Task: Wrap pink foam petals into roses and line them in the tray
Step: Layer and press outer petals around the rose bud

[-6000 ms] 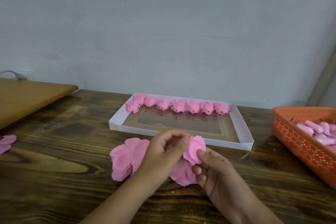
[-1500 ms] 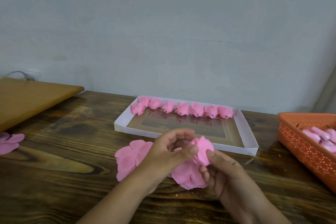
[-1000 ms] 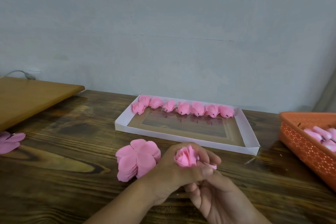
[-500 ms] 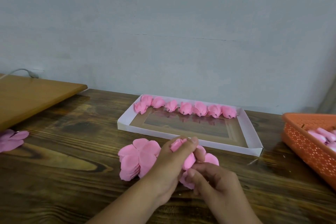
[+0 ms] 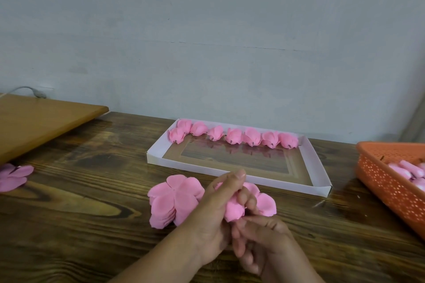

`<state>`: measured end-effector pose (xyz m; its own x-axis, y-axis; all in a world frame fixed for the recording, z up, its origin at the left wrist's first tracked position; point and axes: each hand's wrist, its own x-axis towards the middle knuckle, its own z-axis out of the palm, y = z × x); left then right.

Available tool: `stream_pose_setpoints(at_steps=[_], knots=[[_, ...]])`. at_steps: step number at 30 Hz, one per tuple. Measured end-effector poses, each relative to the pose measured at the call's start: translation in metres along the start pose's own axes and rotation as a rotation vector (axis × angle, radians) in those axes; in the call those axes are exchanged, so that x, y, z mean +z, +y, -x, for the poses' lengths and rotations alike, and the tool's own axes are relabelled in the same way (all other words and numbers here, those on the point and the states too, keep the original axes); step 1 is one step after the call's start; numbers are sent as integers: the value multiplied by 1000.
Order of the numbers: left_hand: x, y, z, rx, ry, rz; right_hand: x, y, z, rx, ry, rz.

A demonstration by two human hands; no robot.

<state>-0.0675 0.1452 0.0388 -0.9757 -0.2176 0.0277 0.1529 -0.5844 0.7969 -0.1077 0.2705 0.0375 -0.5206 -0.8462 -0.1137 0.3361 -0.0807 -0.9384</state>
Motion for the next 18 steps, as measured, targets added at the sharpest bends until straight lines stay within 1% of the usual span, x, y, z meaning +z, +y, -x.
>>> stream_pose_setpoints(at_steps=[3, 5, 6, 7, 9, 11, 13, 15, 18], knots=[[1, 1, 1, 13, -24, 231, 2, 2, -2, 120, -70, -206], [0, 1, 0, 10, -28, 272, 1, 3, -2, 125, -77, -200], [0, 2, 0, 11, -26, 262, -1, 3, -2, 91, -80, -131], [0, 2, 0, 18, -15, 239, -2, 3, -1, 22, -83, -11], [0, 1, -1, 49, 34, 157, -6, 4, 1, -183, -44, 301], [0, -1, -1, 78, 85, 69, -13, 8, 1, -396, 66, 646], [1, -2, -2, 92, 115, 10, -16, 11, 2, -546, 173, 936], [1, -2, -3, 102, 144, -14, -16, 14, 2, -582, 236, 1015], [2, -3, -4, 112, 173, 12, -13, 15, 1, -559, 247, 956]])
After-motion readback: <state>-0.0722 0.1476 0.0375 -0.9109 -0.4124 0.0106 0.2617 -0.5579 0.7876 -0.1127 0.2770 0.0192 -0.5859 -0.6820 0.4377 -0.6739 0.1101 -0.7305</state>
